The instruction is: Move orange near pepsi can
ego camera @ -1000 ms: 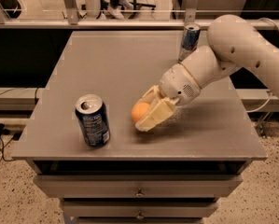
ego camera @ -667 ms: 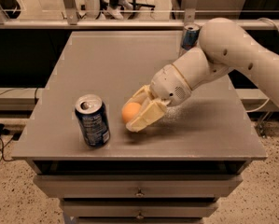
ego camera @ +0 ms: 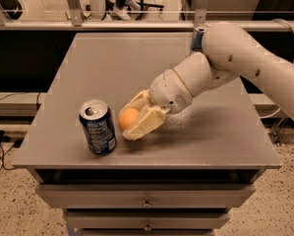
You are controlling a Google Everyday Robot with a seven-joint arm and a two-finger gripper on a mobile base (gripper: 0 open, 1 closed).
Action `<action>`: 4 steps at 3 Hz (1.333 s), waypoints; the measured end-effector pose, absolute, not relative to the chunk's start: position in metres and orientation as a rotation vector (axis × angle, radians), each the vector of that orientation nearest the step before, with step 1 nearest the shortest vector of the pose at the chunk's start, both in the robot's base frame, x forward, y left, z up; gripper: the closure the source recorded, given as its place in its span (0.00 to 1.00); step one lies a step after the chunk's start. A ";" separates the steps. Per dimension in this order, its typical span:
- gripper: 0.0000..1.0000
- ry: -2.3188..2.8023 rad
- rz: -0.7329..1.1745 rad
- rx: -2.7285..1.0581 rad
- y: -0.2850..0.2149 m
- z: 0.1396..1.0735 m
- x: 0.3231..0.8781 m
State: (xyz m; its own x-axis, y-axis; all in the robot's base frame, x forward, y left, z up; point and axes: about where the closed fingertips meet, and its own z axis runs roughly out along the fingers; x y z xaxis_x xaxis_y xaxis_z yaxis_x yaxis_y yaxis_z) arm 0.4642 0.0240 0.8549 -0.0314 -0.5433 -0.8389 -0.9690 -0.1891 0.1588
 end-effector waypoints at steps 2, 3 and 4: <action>0.20 1.574 1.134 -1.769 0.028 0.861 0.463; 0.00 1.577 1.145 -1.771 0.030 0.862 0.461; 0.00 1.577 1.145 -1.771 0.030 0.862 0.461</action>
Offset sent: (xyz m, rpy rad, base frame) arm -0.0006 0.0006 0.0094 0.0020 -0.0093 0.0038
